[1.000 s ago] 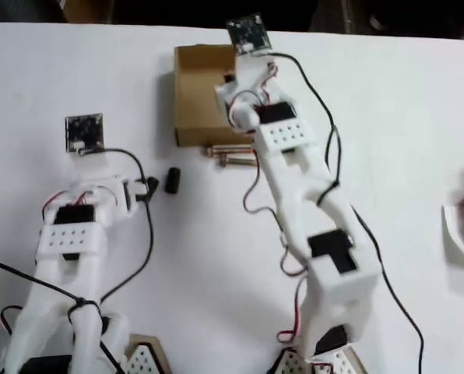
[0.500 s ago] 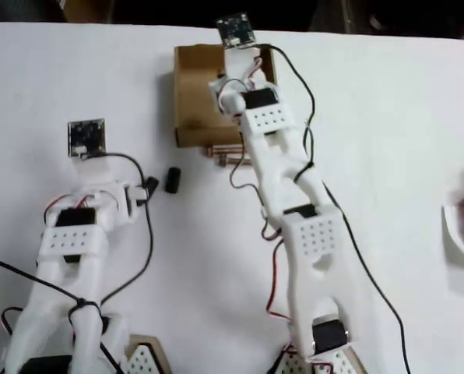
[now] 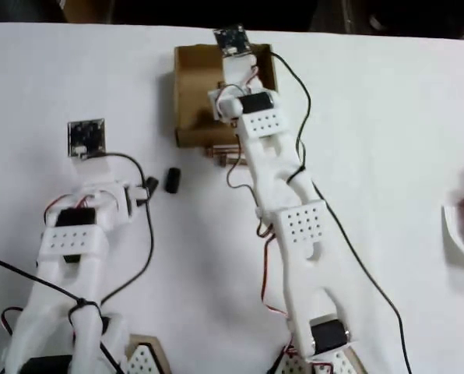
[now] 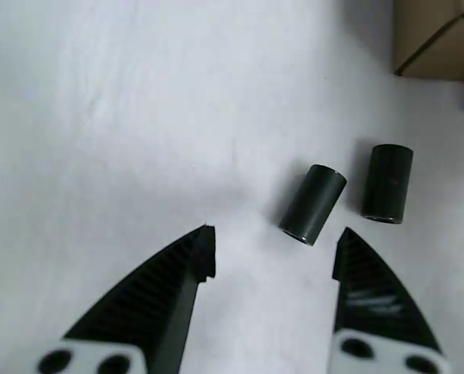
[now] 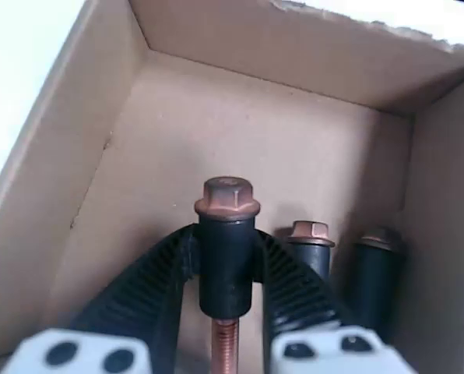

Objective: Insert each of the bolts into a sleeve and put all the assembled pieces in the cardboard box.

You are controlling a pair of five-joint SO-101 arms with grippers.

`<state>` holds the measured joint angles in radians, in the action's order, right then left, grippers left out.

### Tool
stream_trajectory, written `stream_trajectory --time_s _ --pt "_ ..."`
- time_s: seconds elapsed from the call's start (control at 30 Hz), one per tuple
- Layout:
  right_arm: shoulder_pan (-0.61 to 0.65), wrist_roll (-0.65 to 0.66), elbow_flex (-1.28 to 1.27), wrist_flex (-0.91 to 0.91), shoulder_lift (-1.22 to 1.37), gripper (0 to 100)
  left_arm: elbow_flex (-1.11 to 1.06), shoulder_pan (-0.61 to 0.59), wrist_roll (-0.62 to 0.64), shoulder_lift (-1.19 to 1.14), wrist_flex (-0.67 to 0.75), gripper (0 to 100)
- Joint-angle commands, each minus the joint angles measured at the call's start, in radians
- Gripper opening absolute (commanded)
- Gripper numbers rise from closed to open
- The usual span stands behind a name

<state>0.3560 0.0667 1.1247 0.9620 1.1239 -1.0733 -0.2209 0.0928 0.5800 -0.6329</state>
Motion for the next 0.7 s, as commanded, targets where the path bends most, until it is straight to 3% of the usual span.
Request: stream_trajectory --time_s 0.0,0.37,0.57,0.67 --pt "-0.013 0.005 0.071 0.004 -0.012 2.0 0.004 -0.008 0.002 0.028 0.017 26" --pt "-0.013 0.011 0.072 -0.002 0.024 2.2 0.004 -0.011 0.003 0.028 0.017 26" --pt "-0.013 0.011 0.072 -0.002 0.024 13.6 0.004 -0.011 0.003 0.028 0.017 26" --pt "-0.013 0.011 0.072 -0.004 0.024 13.3 0.004 -0.011 0.003 0.028 0.017 26"
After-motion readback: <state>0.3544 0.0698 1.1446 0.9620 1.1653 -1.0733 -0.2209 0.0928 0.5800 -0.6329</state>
